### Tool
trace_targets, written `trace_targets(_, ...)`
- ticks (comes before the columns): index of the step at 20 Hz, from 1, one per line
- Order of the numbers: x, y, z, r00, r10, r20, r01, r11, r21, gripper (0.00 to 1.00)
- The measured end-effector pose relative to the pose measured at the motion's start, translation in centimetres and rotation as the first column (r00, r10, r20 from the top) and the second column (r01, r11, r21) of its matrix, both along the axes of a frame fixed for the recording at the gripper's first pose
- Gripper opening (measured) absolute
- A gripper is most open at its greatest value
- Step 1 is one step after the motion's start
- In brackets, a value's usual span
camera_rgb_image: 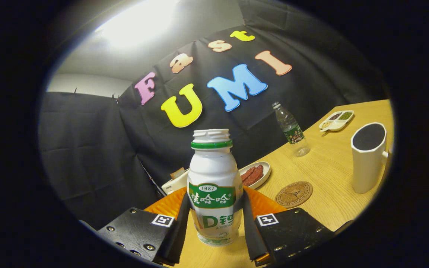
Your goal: Take the bottle from table, then pour the juice into the cup, finally place the bottle on the coaster
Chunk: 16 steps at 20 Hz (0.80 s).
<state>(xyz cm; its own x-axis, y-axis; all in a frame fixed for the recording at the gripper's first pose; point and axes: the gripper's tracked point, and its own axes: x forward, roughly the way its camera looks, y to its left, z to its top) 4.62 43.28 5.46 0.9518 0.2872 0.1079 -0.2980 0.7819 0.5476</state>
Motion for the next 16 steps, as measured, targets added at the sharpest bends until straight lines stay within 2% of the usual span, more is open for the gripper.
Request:
trace_targets(4, 0.0, -2.0, 1.2, 1.0, -0.024, 0.002, 0.024, 0.992, 0.125, 0.65)
trace_targets(7, 0.0, -3.8, 1.8, 0.999, -0.044, -0.006, 0.044, 0.973, 0.228, 0.65)
trace_targets(12, -0.2, -6.9, 2.6, 0.996, -0.088, -0.023, 0.09, 0.921, 0.38, 0.65)
trace_targets(16, 0.0, -9.0, 3.1, 0.994, -0.106, -0.034, 0.109, 0.862, 0.494, 0.65)
